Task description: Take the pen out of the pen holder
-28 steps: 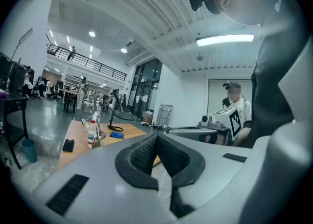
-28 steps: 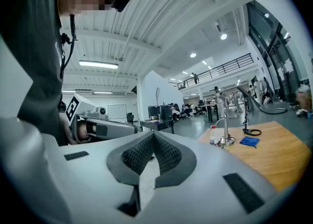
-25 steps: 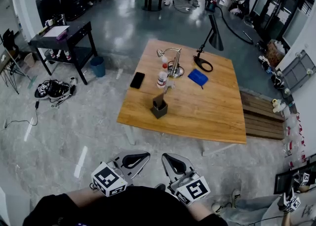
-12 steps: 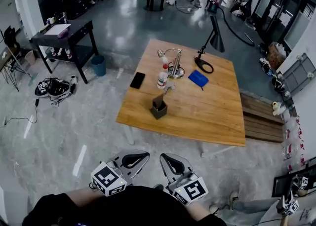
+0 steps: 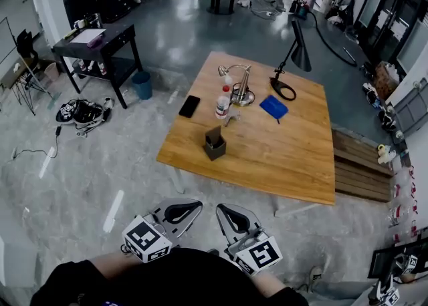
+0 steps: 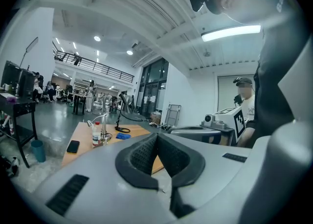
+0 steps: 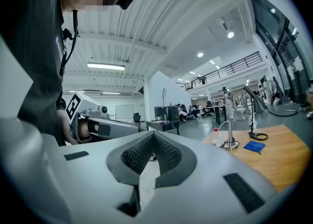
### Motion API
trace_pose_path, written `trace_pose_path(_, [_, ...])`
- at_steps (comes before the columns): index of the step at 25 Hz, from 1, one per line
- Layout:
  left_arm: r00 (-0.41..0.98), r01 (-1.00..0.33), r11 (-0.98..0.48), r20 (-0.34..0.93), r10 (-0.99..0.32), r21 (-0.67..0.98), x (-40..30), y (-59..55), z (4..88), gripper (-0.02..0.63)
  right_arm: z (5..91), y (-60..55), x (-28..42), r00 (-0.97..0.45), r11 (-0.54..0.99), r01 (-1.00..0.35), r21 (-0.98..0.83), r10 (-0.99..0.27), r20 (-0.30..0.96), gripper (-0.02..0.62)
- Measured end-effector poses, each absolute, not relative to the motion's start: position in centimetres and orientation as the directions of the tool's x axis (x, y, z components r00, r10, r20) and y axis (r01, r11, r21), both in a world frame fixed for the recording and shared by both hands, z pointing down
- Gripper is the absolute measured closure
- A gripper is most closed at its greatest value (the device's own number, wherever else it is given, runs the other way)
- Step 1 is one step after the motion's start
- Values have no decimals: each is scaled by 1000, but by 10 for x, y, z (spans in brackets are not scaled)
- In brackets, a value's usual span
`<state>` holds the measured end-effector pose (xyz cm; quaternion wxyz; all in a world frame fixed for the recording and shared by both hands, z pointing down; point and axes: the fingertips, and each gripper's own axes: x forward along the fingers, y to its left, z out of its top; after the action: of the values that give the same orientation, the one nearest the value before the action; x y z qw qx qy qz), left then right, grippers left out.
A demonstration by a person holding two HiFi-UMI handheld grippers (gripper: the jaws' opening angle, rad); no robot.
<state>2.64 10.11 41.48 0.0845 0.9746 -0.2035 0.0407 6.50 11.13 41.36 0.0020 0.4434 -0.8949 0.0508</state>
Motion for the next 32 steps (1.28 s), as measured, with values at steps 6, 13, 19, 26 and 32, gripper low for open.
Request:
trace_pose_path(6, [886, -461, -874, 123, -447, 150, 32, 88, 417, 597, 418, 99, 76, -634, 628, -773, -92, -771, 61, 591])
trace_pose_path(13, [892, -451, -878, 110, -438, 158, 24, 32, 420, 597, 423, 46, 69, -611, 606, -792, -79, -786, 94, 591])
trace_pose_path(19, [921, -386, -912, 105, -374, 140, 14, -34, 423, 597, 430, -19, 55, -562, 560, -827, -56, -815, 143, 591])
trace_pose_path(26, [942, -323, -936, 146, -303, 142, 6, -80, 443, 597, 456, -79, 51, -488, 488, -871, -49, -850, 199, 591])
trace_pose_path(32, [931, -350, -924, 161, -326, 152, 18, -105, 446, 597, 463, -103, 59, -513, 517, -855, -48, -827, 229, 591])
